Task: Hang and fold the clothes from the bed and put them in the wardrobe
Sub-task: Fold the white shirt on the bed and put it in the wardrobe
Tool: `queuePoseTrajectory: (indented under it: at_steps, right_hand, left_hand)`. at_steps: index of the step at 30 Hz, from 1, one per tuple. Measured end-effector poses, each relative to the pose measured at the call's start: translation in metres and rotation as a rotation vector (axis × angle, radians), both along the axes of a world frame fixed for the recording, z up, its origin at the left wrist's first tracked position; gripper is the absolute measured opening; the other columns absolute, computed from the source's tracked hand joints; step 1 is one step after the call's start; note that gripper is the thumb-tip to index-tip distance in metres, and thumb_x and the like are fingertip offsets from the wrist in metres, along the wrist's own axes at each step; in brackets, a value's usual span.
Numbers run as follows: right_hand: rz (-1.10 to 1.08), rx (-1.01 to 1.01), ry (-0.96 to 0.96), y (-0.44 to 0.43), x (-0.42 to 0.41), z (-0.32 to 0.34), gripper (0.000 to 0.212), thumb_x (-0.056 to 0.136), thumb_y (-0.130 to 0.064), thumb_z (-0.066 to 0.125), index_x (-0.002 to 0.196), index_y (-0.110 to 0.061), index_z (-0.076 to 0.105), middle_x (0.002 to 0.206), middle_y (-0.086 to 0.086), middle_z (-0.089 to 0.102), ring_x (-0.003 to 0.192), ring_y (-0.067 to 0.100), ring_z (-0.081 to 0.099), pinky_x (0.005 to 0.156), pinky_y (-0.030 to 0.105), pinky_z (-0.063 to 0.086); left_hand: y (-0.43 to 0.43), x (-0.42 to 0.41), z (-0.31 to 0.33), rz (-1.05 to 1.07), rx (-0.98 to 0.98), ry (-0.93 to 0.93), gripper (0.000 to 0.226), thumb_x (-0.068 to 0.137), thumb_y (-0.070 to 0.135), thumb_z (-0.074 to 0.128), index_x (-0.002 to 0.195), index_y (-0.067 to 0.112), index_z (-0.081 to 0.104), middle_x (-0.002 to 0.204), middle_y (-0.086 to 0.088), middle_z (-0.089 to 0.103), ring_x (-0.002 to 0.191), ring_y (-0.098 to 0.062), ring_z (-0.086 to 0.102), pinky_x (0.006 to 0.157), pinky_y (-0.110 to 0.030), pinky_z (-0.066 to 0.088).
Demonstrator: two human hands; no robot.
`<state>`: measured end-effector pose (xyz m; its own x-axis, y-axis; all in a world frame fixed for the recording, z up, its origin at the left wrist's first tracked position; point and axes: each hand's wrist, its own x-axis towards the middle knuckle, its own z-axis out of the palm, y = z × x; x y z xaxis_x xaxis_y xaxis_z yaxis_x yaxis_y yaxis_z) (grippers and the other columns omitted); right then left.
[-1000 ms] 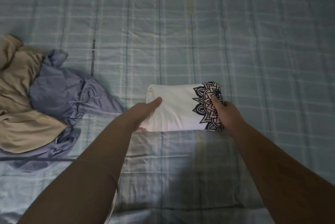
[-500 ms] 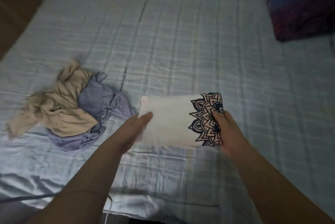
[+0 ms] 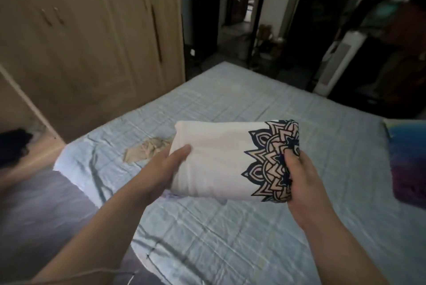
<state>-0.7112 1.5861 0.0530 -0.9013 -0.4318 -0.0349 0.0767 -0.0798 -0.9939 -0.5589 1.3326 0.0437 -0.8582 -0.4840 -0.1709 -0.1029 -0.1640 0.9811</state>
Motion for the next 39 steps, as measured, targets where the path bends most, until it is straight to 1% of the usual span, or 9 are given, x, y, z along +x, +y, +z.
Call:
queuePoseTrajectory:
  at_steps: [4,7,12,16,21,26,31,35,39]
  right_hand:
    - [0.028,0.100,0.154,-0.078,0.040,0.021,0.047,0.075,-0.071,0.057,0.105,-0.035,0.064,0.104,-0.007,0.073,0.093,0.014,0.071,0.077,0.045,0.058]
    - [0.054,0.184,0.356,-0.154,0.082,0.034,0.048,0.076,-0.074,0.045,0.099,-0.034,0.060,0.091,-0.018,0.068,0.081,-0.007,0.062,0.070,0.026,0.047]
    - [0.185,0.194,0.556,-0.294,0.184,0.048,0.037,0.086,-0.061,0.040,0.095,-0.028,0.055,0.088,-0.015,0.063,0.081,-0.008,0.057,0.065,0.018,0.040]
    - [0.318,0.142,0.600,-0.398,0.266,0.053,0.036,0.087,-0.059,0.041,0.098,-0.029,0.057,0.090,-0.016,0.063,0.084,-0.010,0.057,0.069,0.015,0.040]
    - [0.471,0.140,0.606,-0.499,0.331,0.049,0.035,0.084,-0.067,0.042,0.096,-0.038,0.057,0.093,-0.023,0.063,0.084,-0.017,0.057,0.065,0.010,0.039]
    - [0.583,0.152,0.595,-0.587,0.356,0.037,0.045,0.081,-0.071,0.041,0.100,-0.034,0.057,0.091,-0.021,0.063,0.081,-0.019,0.055,0.064,0.015,0.039]
    - [0.680,0.134,0.578,-0.679,0.352,0.024,0.035,0.084,-0.066,0.040,0.093,-0.036,0.055,0.089,-0.021,0.062,0.079,-0.019,0.055,0.063,0.016,0.037]
    - [0.756,0.058,0.605,-0.751,0.331,0.012,0.025,0.096,-0.057,0.042,0.103,-0.035,0.053,0.092,-0.025,0.060,0.083,-0.022,0.053,0.069,0.014,0.039]
    - [0.860,0.034,0.614,-0.821,0.301,0.014,0.038,0.092,-0.061,0.037,0.110,-0.032,0.054,0.099,-0.022,0.062,0.090,-0.014,0.056,0.071,0.014,0.041]
  left_hand:
    - [-0.053,0.074,0.032,0.166,-0.148,0.025,0.053,0.075,0.067,0.070,0.116,0.032,0.069,0.116,0.001,0.073,0.108,-0.022,0.069,0.090,-0.045,0.055]
    - [-0.104,0.142,0.047,0.372,-0.346,0.017,0.039,0.079,0.066,0.065,0.107,0.040,0.069,0.103,0.012,0.075,0.096,-0.009,0.070,0.077,-0.033,0.054]
    - [-0.193,0.272,0.066,0.733,-0.628,-0.078,0.043,0.076,0.069,0.055,0.090,0.029,0.064,0.082,0.010,0.070,0.073,-0.005,0.065,0.066,-0.036,0.051]
    - [-0.257,0.367,0.065,0.905,-0.635,-0.087,0.025,0.085,0.056,0.061,0.078,0.032,0.058,0.073,0.022,0.064,0.064,0.001,0.059,0.057,-0.032,0.040]
    - [-0.318,0.449,0.051,1.063,-0.559,-0.143,0.045,0.075,0.068,0.054,0.079,0.024,0.058,0.077,-0.001,0.065,0.068,-0.019,0.062,0.065,-0.045,0.050]
    - [-0.370,0.485,0.031,1.175,-0.529,-0.195,0.042,0.078,0.066,0.055,0.079,0.023,0.057,0.073,0.003,0.064,0.058,-0.005,0.056,0.057,-0.032,0.045]
    - [-0.430,0.480,0.020,1.283,-0.553,-0.259,0.045,0.080,0.067,0.056,0.079,0.021,0.054,0.072,0.000,0.061,0.059,-0.013,0.057,0.058,-0.038,0.047]
    - [-0.491,0.456,0.020,1.365,-0.606,-0.331,0.046,0.079,0.070,0.052,0.076,0.024,0.049,0.068,0.006,0.057,0.054,-0.005,0.050,0.056,-0.034,0.041]
    - [-0.549,0.424,0.020,1.383,-0.589,-0.372,0.043,0.078,0.071,0.050,0.074,0.028,0.047,0.062,0.014,0.054,0.052,-0.002,0.047,0.054,-0.031,0.038]
